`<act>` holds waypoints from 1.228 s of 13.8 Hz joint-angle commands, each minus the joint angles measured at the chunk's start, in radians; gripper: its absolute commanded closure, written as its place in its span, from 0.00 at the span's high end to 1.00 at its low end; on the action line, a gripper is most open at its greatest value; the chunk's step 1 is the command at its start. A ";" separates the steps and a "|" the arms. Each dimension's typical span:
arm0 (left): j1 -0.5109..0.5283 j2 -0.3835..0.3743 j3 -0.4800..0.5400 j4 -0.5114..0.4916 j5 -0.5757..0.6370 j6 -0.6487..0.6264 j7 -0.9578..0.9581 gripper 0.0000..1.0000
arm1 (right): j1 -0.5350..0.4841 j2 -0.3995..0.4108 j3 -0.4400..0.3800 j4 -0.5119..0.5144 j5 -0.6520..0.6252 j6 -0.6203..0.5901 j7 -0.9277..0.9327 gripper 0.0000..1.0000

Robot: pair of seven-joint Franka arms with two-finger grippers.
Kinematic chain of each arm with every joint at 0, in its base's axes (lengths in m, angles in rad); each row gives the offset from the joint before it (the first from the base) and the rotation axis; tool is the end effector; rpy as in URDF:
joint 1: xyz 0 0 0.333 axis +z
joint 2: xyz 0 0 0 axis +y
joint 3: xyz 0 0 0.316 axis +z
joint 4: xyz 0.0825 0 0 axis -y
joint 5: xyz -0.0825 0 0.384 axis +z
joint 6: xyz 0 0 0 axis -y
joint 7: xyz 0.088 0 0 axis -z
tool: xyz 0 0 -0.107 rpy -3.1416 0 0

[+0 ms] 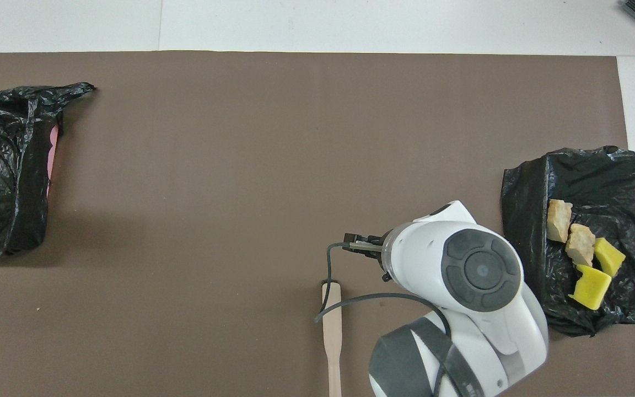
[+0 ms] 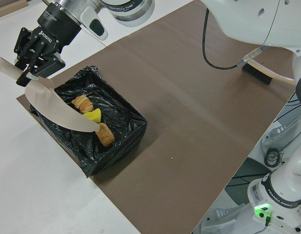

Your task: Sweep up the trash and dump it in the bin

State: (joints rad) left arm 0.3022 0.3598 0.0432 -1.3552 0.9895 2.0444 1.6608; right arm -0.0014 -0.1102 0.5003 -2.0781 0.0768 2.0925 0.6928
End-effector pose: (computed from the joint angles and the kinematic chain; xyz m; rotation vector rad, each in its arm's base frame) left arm 0.6467 0.2756 0.5789 -1.5269 1.6550 0.7945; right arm 0.4658 0.2654 0.4810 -3.0431 0.3485 -0.1285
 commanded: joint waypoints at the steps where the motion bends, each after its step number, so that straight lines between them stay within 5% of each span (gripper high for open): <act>1: -0.012 -0.064 0.006 -0.045 0.020 0.005 -0.006 0.00 | -0.020 0.012 0.012 0.064 -0.020 -0.041 -0.019 1.00; 3: -0.015 -0.079 -0.002 -0.044 -0.056 -0.039 -0.004 0.00 | -0.026 0.012 0.009 0.110 -0.020 -0.075 -0.019 1.00; 7: -0.044 -0.087 -0.002 -0.051 -0.395 -0.121 -0.065 0.00 | -0.058 0.003 -0.022 0.226 -0.019 -0.230 -0.082 1.00; 11: -0.054 -0.171 -0.003 -0.223 -0.632 -0.107 -0.243 0.00 | -0.100 0.003 -0.078 0.306 -0.020 -0.334 -0.229 1.00; 14: -0.136 -0.229 -0.003 -0.352 -0.693 -0.098 -0.501 0.00 | -0.068 0.003 -0.184 0.354 -0.022 -0.400 -0.292 1.00; 17: -0.231 -0.253 -0.005 -0.427 -0.756 -0.110 -0.767 0.00 | 0.055 -0.003 -0.398 0.406 -0.023 -0.472 -0.416 1.00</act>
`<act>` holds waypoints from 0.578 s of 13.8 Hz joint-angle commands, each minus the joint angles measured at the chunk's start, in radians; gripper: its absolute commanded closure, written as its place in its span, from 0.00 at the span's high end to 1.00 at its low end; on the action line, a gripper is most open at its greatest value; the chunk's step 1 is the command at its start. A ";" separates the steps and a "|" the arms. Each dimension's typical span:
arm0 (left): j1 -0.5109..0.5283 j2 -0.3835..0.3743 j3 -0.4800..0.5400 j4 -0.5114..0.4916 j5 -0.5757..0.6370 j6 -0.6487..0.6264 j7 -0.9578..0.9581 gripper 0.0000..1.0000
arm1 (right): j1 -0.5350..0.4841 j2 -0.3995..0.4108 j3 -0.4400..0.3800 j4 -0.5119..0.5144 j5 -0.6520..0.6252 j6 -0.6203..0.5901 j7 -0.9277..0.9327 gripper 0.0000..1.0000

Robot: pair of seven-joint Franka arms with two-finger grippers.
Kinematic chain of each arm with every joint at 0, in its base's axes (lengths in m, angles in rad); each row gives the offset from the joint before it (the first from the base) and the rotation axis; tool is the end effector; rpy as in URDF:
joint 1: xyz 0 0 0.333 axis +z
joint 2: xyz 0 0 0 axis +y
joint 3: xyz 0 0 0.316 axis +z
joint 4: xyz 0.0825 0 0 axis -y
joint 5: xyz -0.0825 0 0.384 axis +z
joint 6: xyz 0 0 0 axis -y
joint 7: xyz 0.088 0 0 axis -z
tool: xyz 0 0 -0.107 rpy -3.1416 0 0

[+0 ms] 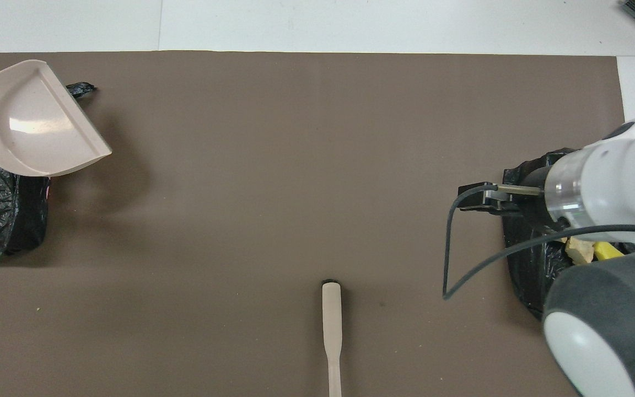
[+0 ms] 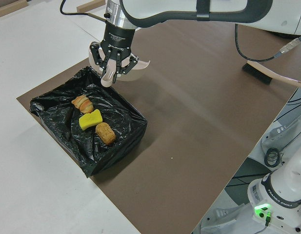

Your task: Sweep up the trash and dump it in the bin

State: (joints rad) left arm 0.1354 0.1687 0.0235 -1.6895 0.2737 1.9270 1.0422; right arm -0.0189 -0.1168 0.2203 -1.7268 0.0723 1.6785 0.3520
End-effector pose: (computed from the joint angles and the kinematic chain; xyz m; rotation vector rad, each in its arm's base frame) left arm 0.6112 0.1161 0.5028 -2.5495 1.3450 0.1343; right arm 0.5146 0.1189 0.6216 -3.0684 0.2408 -0.0778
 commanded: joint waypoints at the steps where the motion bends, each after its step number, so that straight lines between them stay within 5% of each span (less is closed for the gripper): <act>1: -0.103 -0.045 0.015 -0.104 -0.048 0.004 -0.257 0.00 | 0.083 0.002 -0.166 0.087 -0.022 -0.086 -0.138 1.00; 4: -0.235 0.014 0.015 -0.128 -0.146 0.017 -0.534 0.00 | 0.071 0.014 -0.205 0.179 -0.098 -0.210 -0.269 1.00; 8: -0.402 0.046 0.016 -0.128 -0.273 -0.002 -0.802 0.00 | 0.071 0.016 -0.265 0.164 -0.085 -0.217 -0.269 1.00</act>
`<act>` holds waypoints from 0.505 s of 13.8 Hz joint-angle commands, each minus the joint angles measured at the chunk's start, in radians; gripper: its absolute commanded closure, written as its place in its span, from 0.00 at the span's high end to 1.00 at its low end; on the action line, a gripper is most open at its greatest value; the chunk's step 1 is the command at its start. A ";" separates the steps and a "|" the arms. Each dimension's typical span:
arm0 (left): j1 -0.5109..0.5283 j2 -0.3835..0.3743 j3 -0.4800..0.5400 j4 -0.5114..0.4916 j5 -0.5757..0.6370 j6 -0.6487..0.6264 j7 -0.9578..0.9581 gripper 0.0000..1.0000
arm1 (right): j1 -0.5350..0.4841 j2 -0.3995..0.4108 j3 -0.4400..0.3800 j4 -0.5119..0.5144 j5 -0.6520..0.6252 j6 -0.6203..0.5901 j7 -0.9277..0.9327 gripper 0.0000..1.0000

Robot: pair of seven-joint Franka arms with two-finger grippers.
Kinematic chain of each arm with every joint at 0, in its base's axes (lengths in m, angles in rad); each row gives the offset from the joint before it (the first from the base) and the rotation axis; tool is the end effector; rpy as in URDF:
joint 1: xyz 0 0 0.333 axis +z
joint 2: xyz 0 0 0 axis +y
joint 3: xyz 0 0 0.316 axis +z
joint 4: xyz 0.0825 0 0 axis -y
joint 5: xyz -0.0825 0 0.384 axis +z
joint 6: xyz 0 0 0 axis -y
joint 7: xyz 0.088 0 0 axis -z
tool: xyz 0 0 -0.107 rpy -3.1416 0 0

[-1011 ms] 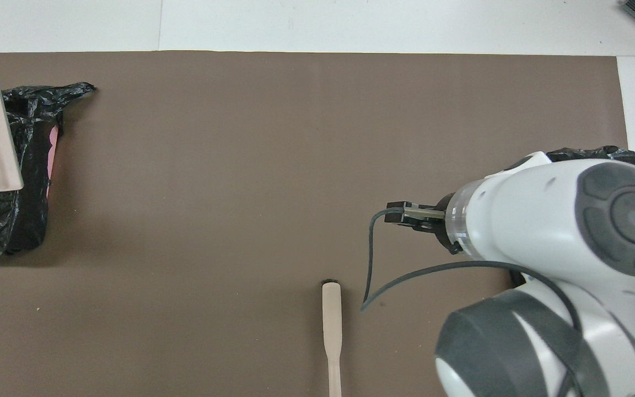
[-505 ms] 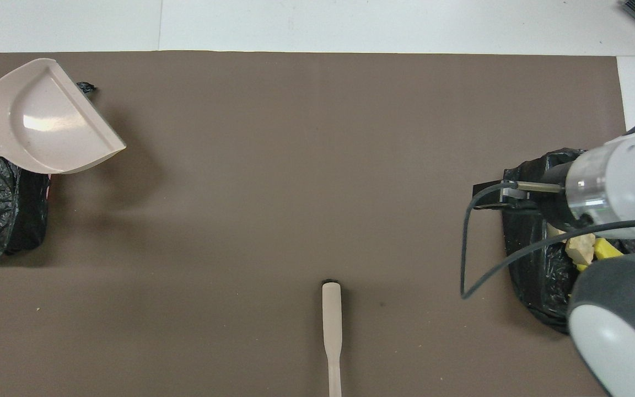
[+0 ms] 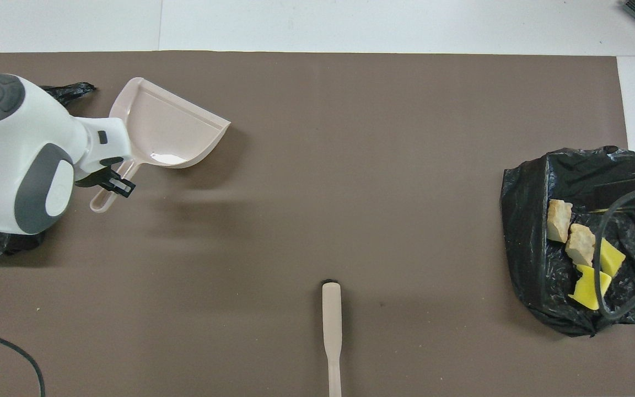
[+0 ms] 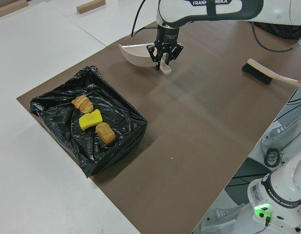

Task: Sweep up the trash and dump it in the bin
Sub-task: 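Place the dustpan at the table center with the left gripper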

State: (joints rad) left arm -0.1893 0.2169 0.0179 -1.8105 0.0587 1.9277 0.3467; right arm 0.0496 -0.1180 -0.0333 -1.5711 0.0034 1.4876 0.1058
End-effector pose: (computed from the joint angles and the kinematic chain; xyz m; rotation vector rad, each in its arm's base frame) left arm 0.5983 -0.1000 0.4135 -2.9760 0.8262 0.1613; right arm 0.5080 0.0074 0.6796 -3.1287 0.1393 -0.0531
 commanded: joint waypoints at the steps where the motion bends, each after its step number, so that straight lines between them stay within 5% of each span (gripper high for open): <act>1: -0.128 0.004 0.022 -0.001 -0.083 -0.006 -0.188 0.00 | 0.001 0.005 -0.013 -0.024 -0.013 -0.024 -0.021 1.00; 7: -0.376 0.099 0.022 0.109 -0.167 -0.002 -0.567 0.00 | -0.013 -0.017 -0.020 -0.050 -0.013 -0.024 -0.014 1.00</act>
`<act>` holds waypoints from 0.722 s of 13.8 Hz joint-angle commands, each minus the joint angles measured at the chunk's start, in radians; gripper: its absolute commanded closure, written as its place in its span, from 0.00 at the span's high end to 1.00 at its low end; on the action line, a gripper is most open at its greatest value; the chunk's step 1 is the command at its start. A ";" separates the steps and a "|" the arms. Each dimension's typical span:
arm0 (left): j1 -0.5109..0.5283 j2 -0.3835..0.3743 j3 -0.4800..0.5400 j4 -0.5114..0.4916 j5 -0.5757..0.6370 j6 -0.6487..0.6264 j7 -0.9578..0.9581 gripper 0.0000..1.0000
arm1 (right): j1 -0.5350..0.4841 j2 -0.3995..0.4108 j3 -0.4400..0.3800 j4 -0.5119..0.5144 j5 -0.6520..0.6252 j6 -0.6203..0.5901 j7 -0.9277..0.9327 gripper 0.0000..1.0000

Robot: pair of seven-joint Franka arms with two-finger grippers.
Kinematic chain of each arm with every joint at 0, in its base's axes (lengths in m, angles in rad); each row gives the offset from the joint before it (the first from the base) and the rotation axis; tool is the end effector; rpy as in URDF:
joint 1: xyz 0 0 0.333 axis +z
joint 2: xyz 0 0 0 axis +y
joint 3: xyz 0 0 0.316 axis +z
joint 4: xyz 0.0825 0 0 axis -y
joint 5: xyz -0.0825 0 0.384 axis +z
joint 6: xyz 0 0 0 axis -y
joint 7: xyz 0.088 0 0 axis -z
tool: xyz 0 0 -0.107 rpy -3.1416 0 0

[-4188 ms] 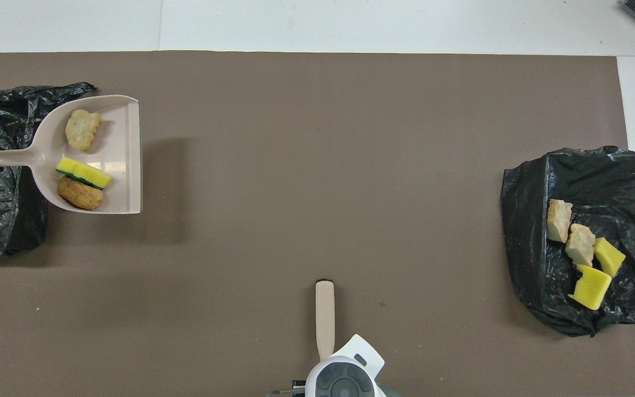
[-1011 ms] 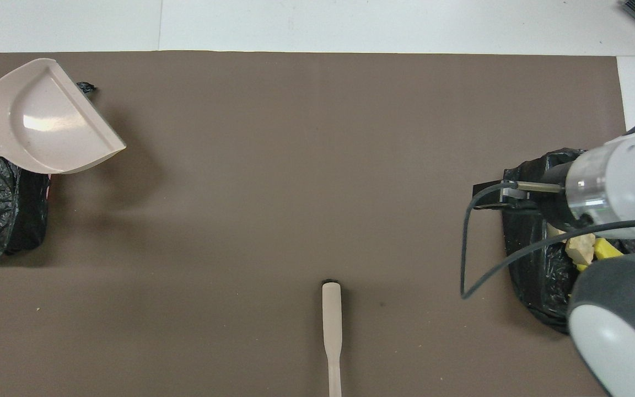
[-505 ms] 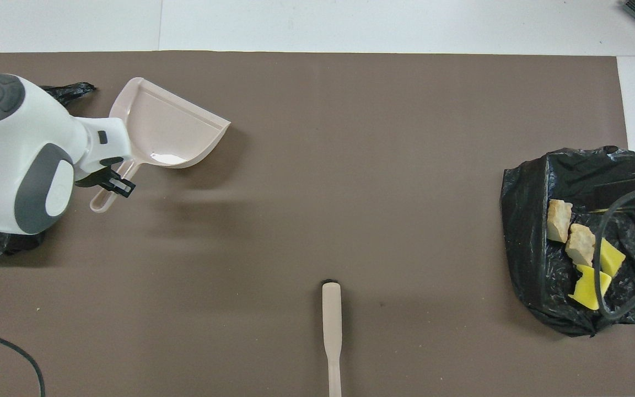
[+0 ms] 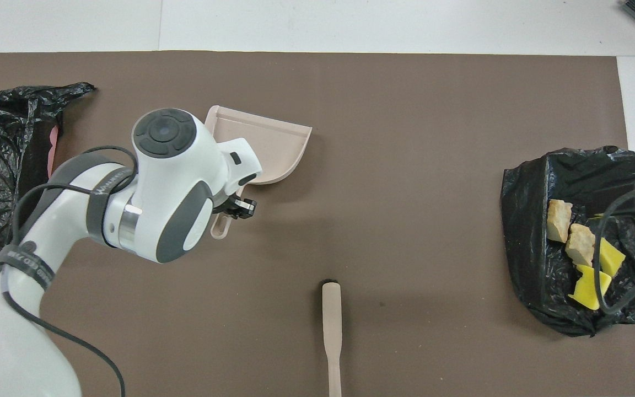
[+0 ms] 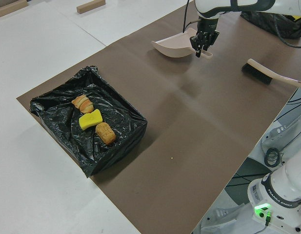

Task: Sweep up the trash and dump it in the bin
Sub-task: 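Place the dustpan at the table center with the left gripper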

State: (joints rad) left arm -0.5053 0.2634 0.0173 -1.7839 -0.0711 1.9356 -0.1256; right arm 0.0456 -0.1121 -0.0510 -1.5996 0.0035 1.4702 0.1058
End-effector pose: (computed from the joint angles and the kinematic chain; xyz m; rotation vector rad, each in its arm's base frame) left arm 0.5420 -0.2940 0.3978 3.0685 -0.5167 -0.1941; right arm 0.5086 -0.0041 0.6618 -3.1284 0.1730 0.0280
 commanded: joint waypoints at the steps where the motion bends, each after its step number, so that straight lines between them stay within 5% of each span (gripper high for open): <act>1: -0.094 0.086 0.023 0.148 -0.053 -0.024 -0.147 0.00 | -0.010 -0.023 -0.003 -0.023 -0.014 -0.002 -0.015 1.00; 4: -0.146 0.129 0.023 0.231 -0.094 -0.046 -0.259 0.00 | -0.042 -0.021 -0.003 -0.022 -0.025 0.002 -0.031 1.00; 10: -0.222 0.129 0.024 0.238 -0.078 -0.043 -0.353 0.00 | -0.041 -0.020 -0.001 -0.003 -0.013 -0.007 -0.048 1.00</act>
State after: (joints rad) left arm -0.6909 0.3812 0.0191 -1.5799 -0.1493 1.9205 -0.4387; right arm 0.0120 -0.1188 -0.0579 -1.5968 -0.0030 1.4702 0.0792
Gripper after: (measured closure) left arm 0.687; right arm 0.000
